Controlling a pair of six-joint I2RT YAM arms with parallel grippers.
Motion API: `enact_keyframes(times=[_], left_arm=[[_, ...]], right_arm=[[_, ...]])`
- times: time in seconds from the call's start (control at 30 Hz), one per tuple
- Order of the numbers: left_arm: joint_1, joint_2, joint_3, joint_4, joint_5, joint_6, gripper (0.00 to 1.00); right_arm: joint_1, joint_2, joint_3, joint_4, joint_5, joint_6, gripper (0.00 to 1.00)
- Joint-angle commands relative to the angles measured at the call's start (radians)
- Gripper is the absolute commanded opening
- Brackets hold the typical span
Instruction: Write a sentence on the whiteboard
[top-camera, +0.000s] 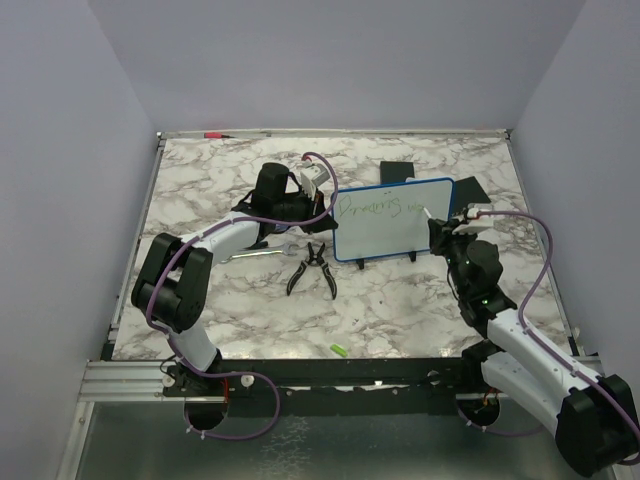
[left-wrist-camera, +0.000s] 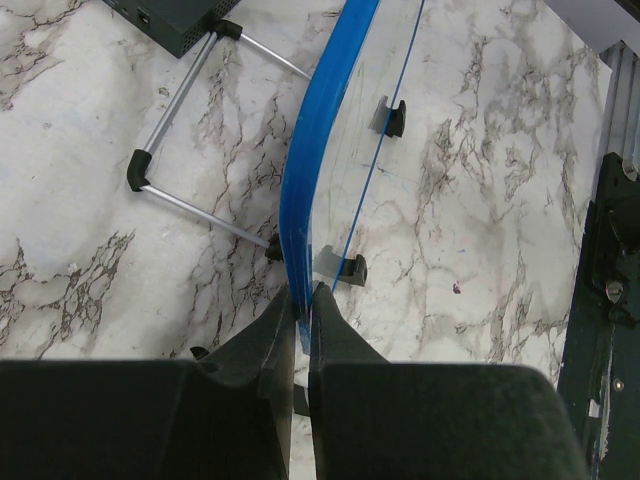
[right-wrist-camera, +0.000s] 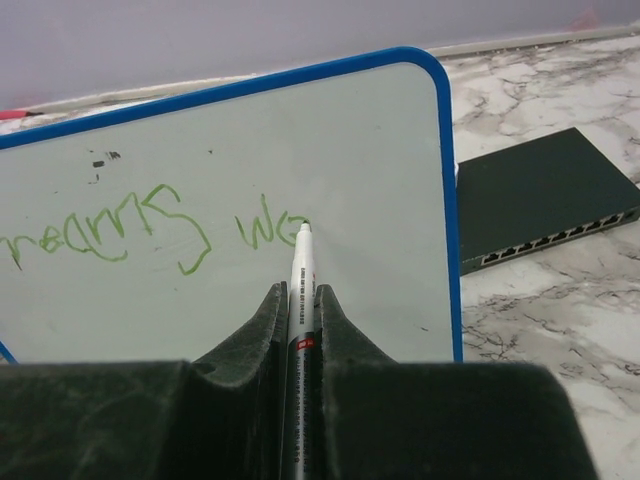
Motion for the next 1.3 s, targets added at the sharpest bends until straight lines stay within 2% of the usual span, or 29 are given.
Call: enact_keyframes(times=[0.0, 0.13, 0.4, 1.27], left_arm=[[-0.008, -0.001, 0.003, -0.046, -0.046, 0.037, 0.00], [-0.009, -0.009, 0.000, -0.048, -0.051, 0.040, 0.00], [-0.010, -0.008, 0.000, -0.054, -0.051, 0.044, 0.00], [-0.026, -0.007, 0.001, -0.057, -0.053, 0.047, 0.00]], right_arm=[[-0.005, 0.007, 0.038, 0.022, -0.068, -0.027, 0.01], [-0.005, 0.019, 0.021, 0.033, -0.085, -0.017, 0.01], [-0.006, -0.085, -0.030, 0.038, -0.050, -0.021, 0.01], [-0.025, 0.013, -0.007, 0.097, -0.024, -0.043, 0.01]])
